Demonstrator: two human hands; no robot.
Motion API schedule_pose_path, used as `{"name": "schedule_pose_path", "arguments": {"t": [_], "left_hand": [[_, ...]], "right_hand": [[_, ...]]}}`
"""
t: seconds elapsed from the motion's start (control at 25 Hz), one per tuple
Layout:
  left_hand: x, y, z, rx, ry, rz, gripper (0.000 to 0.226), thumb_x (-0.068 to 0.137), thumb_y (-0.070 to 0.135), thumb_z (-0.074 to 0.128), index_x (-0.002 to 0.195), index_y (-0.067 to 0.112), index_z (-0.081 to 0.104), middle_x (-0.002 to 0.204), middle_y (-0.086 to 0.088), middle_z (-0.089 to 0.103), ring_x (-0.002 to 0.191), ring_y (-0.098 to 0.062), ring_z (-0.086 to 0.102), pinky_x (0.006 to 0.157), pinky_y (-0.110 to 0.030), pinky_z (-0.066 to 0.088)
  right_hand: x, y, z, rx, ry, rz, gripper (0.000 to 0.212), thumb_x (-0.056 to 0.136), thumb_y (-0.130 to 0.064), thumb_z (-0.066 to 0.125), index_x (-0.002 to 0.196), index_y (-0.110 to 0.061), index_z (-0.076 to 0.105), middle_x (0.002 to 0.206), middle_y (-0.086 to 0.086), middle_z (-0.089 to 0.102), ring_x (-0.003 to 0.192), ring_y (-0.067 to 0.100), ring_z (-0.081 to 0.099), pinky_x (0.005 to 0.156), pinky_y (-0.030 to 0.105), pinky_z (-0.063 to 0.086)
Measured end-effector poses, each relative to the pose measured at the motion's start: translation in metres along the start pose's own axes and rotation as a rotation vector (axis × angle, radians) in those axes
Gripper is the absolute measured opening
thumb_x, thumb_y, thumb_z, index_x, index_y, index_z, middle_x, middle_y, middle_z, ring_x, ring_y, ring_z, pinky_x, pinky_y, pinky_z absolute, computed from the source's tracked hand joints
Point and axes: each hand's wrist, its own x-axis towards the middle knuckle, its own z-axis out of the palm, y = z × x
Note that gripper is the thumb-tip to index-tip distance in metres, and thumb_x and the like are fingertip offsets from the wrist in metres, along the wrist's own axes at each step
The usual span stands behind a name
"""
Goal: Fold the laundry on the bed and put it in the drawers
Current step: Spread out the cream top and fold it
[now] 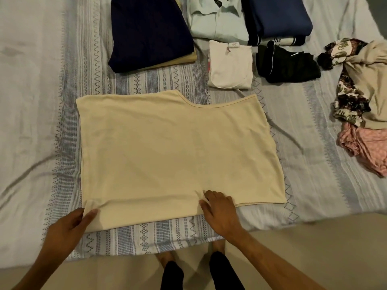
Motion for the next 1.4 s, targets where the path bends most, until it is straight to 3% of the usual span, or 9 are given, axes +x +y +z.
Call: {"name": "schedule_pose_path", "arguments": {"t": [0.24, 0.4, 0.52, 0.72, 0.88, 1.04, 1.12, 1.24, 1.4], "left_hand": [[-0.003, -0.021, 0.0, 0.043, -0.01, -0.065, 0.043, 0.094, 0.048, 0.069, 0.07, 0.013, 0.059, 0.06, -0.001, 0.065, 0.063, -0.018, 0.067, 0.058, -0.015, 0.041], [0.009, 0.01, -0.011, -0.036, 0.117, -0.091, 0.035, 0.078, 0.051, 0.083, 0.095, 0.029, 0.063, 0.08, 0.007, 0.072, 0.077, -0.013, 0.068, 0.075, -0.032, 0.052], [0.064, 0.028, -0.034, 0.125, 0.216, 0.191, 0.038, 0.082, 0.053, 0.076, 0.108, 0.032, 0.059, 0.103, 0.005, 0.067, 0.094, -0.02, 0.062, 0.084, -0.043, 0.052], [0.204, 0.114, -0.062, 0.299, 0.333, 0.519, 0.044, 0.096, 0.05, 0.065, 0.132, 0.027, 0.056, 0.136, -0.007, 0.06, 0.12, -0.032, 0.057, 0.093, -0.051, 0.05], [0.282, 0.159, -0.069, 0.489, 0.257, 0.553, 0.076, 0.09, 0.051, 0.072, 0.154, 0.027, 0.04, 0.157, -0.007, 0.045, 0.14, -0.038, 0.043, 0.109, -0.063, 0.039], [0.301, 0.179, -0.074, 0.737, 0.131, 0.421, 0.069, 0.085, 0.064, 0.07, 0.143, 0.033, 0.05, 0.138, -0.005, 0.059, 0.129, -0.035, 0.05, 0.111, -0.057, 0.026], [0.291, 0.188, -0.082, 0.842, 0.169, 0.509, 0.046, 0.087, 0.06, 0.069, 0.12, 0.028, 0.063, 0.111, -0.001, 0.069, 0.111, -0.031, 0.058, 0.105, -0.053, 0.032], [0.25, 0.176, -0.091, 0.852, 0.456, 0.874, 0.012, 0.09, 0.027, 0.072, 0.097, 0.019, 0.066, 0.086, -0.003, 0.065, 0.087, -0.033, 0.059, 0.083, -0.051, 0.042], [0.205, 0.122, -0.081, 0.953, 0.404, 1.068, 0.04, 0.06, 0.002, 0.088, 0.095, 0.012, 0.072, 0.084, -0.007, 0.064, 0.077, -0.036, 0.062, 0.072, -0.052, 0.047]], "right_hand": [[0.005, -0.004, -0.006, -0.049, -0.049, 0.095, 0.056, 0.103, -0.065, 0.014, 0.114, -0.035, 0.059, 0.099, -0.015, 0.066, 0.098, 0.015, 0.064, 0.085, 0.038, 0.041], [0.051, -0.01, -0.03, -0.051, 0.109, 0.046, 0.03, 0.092, -0.062, 0.043, 0.096, -0.034, 0.055, 0.087, -0.016, 0.056, 0.084, 0.018, 0.062, 0.071, 0.037, 0.045], [0.142, -0.013, -0.059, 0.001, 0.218, -0.101, 0.032, 0.095, -0.044, 0.052, 0.115, -0.021, 0.06, 0.105, 0.0, 0.06, 0.087, 0.028, 0.065, 0.07, 0.04, 0.053], [0.317, -0.05, -0.098, 0.123, 0.123, -0.044, 0.065, 0.095, -0.026, 0.072, 0.152, -0.011, 0.043, 0.15, 0.013, 0.047, 0.125, 0.035, 0.058, 0.101, 0.046, 0.049], [0.385, -0.071, -0.101, 0.532, 0.001, 0.148, 0.062, 0.088, -0.011, 0.078, 0.144, -0.017, 0.053, 0.137, 0.011, 0.054, 0.085, 0.032, 0.066, 0.06, 0.039, 0.058], [0.389, -0.08, -0.105, 0.45, 0.041, 0.168, 0.02, 0.083, -0.008, 0.074, 0.1, -0.016, 0.071, 0.086, 0.009, 0.068, 0.059, 0.02, 0.059, 0.052, 0.035, 0.054], [0.373, -0.086, -0.107, 0.211, 0.225, 0.025, 0.014, 0.082, -0.017, 0.075, 0.094, -0.019, 0.07, 0.093, 0.0, 0.062, 0.07, 0.018, 0.058, 0.064, 0.037, 0.055], [0.323, -0.082, -0.102, -0.08, 0.383, -0.251, 0.015, 0.086, -0.023, 0.072, 0.096, -0.02, 0.061, 0.102, -0.001, 0.054, 0.065, 0.019, 0.053, 0.054, 0.03, 0.042], [0.254, -0.04, -0.067, -0.374, 0.297, -0.514, 0.01, 0.089, -0.025, 0.059, 0.097, -0.019, 0.057, 0.091, 0.002, 0.056, 0.058, 0.027, 0.059, 0.049, 0.035, 0.043]]}}
